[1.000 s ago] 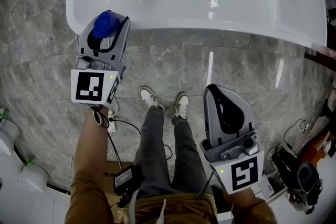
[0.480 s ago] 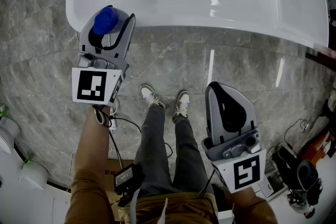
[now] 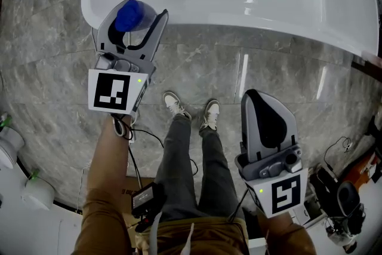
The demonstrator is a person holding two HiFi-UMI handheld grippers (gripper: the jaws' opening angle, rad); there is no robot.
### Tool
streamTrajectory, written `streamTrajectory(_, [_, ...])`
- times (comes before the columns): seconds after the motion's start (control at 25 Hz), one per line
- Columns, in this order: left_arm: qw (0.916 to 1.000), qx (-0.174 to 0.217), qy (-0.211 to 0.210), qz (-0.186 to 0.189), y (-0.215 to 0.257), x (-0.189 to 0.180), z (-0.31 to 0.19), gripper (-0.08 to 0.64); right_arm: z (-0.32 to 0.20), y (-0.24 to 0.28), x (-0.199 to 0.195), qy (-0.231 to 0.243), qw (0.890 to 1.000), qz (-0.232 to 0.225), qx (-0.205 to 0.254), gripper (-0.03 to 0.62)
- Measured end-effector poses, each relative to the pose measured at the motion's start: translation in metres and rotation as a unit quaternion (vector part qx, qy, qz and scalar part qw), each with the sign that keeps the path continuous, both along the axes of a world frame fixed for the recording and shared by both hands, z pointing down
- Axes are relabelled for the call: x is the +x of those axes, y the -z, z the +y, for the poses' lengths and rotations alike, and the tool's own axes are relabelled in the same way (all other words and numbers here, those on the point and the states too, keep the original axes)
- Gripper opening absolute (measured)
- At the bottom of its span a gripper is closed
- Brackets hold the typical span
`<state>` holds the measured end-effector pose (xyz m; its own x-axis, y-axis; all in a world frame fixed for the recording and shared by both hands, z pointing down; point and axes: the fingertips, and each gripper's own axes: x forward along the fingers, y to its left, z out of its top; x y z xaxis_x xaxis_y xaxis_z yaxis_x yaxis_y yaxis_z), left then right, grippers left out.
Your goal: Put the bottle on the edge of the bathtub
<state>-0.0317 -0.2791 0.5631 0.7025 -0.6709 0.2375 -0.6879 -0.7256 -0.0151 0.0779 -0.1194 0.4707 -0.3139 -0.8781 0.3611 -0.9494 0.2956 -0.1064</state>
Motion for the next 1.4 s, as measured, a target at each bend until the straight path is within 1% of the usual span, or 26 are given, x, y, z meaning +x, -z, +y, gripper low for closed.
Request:
streamTrajectory(0.28, [0.9999,-0.001,-0.004,0.012,0.006,-0.002,0.003,0.281,0.002,0.001,-0.004,-0.002,1.0,-0.009,-0.005,0.005])
streamTrajectory(0.56, [0.9999,0.006,-0.002,0.008,0.009,-0.008,0.004,0.293,0.005,0.005,-0.01,0.003,1.0,-0.001,-0.002,0.005])
streamTrajectory(0.92, [0.9999,0.007,-0.007,0.014,0.022,-0.012,0.011,0.344,0.005,0.025,-0.016,0.012,1.0,0.003,0.015,0.005])
streamTrajectory(1.12, [0.9999,0.006,0.004,0.013,0.028,-0.017,0.012,0.367,0.007,0.039,-0.016,0.014,1.0,0.008,0.026,0.005])
streamTrajectory(1.4, [0.9997,0.012,0.019,0.01,0.038,-0.025,0.021,0.367,0.015,0.049,-0.015,0.024,0.999,0.012,0.038,0.005])
